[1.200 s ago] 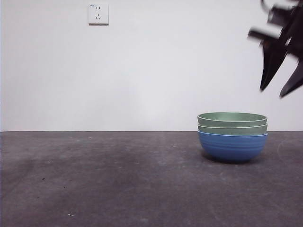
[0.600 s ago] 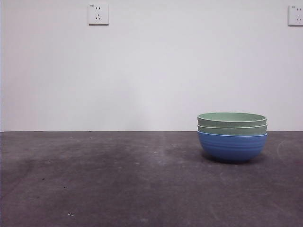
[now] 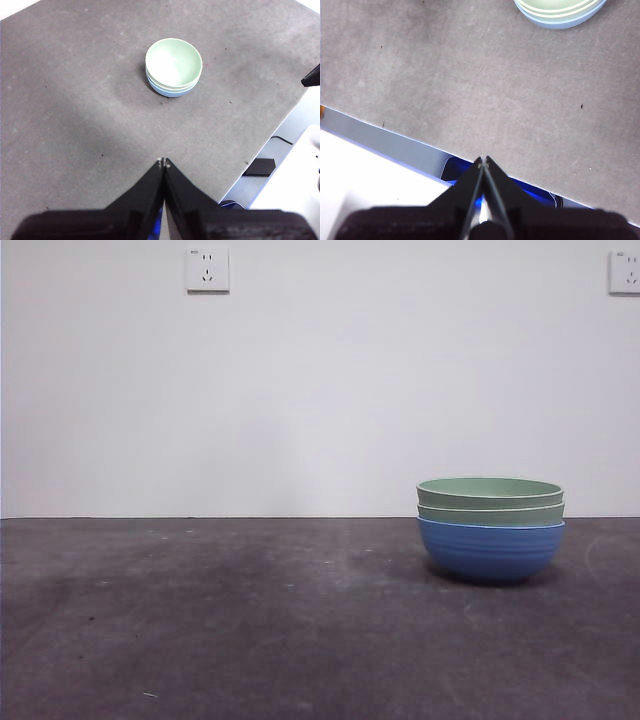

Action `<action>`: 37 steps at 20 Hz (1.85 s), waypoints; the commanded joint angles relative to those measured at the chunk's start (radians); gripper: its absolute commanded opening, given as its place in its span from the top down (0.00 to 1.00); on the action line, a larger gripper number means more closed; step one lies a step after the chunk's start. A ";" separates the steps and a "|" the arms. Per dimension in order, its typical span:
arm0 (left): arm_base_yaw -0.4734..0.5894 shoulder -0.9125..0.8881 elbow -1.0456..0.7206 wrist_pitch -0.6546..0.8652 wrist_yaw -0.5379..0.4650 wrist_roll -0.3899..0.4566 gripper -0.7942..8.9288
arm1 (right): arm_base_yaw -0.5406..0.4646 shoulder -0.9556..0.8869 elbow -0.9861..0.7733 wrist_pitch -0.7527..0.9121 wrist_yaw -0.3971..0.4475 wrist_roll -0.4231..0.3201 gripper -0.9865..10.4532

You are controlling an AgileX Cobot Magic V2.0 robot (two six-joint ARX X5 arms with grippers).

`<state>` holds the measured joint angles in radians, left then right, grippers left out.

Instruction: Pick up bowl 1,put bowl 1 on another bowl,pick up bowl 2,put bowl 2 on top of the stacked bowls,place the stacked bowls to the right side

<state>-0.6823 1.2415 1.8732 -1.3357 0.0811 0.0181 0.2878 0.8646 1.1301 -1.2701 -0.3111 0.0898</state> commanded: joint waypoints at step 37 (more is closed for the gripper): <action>0.665 -1.190 -1.830 1.285 -0.055 0.106 0.92 | 0.002 -0.001 -0.008 0.005 0.003 0.002 0.91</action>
<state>-0.0216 0.0540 0.0498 -0.0582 0.0292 0.1234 0.2878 0.8646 1.1301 -1.2697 -0.3111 0.0898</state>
